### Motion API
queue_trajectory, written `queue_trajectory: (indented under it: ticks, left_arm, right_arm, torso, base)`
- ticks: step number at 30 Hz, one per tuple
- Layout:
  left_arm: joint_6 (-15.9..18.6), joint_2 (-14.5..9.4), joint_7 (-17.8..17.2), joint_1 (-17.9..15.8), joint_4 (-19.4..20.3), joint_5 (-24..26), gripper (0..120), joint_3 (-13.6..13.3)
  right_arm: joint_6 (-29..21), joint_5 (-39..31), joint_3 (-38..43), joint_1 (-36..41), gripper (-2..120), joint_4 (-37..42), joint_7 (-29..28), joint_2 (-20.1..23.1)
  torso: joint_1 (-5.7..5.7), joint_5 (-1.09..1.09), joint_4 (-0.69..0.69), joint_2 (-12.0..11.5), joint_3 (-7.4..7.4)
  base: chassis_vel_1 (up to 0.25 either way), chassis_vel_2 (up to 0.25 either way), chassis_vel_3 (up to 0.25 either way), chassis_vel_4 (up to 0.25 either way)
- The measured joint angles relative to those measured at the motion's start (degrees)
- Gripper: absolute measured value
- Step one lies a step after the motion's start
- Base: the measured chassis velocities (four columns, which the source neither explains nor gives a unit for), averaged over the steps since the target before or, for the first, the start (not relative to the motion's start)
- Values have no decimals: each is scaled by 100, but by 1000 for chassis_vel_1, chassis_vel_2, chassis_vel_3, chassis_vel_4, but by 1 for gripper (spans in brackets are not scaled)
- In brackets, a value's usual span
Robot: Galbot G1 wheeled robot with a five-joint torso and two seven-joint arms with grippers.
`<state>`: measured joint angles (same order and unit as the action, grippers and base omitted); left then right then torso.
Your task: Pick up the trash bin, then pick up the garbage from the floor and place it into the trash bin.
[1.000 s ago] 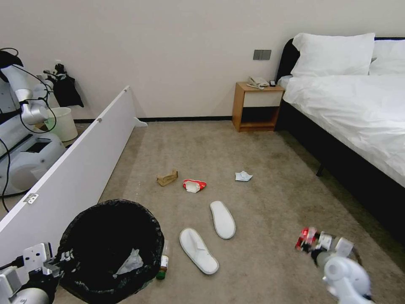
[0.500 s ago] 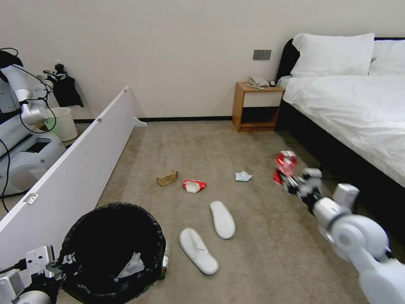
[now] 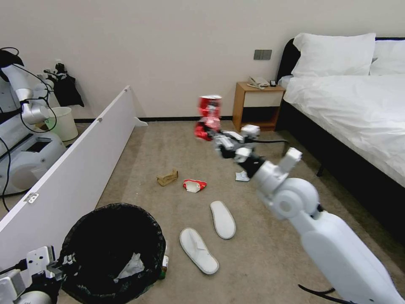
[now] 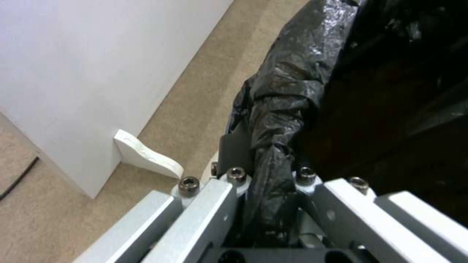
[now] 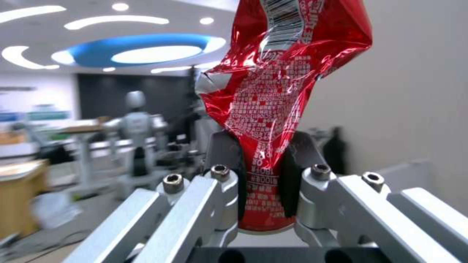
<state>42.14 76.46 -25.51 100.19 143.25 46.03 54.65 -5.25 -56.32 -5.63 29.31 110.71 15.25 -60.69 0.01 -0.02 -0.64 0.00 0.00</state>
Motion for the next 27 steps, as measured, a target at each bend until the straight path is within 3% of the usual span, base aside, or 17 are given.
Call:
queue_trajectory:
  ticks: [10,27]
  left_arm:
    - [0,-101,14,-10,0,-16,2,14]
    - [0,-143,57,-52,0,-35,2,14]
  right_arm:
    - [-70,-142,-1015,-451,11,21,47,-166]
    - [-254,-363,-2205,-537,11,252,43,97]
  torso:
    - [0,0,0,0,0]
    - [0,1,0,1,0]
  base:
    - [0,0,0,0]
    - [0,0,0,0]
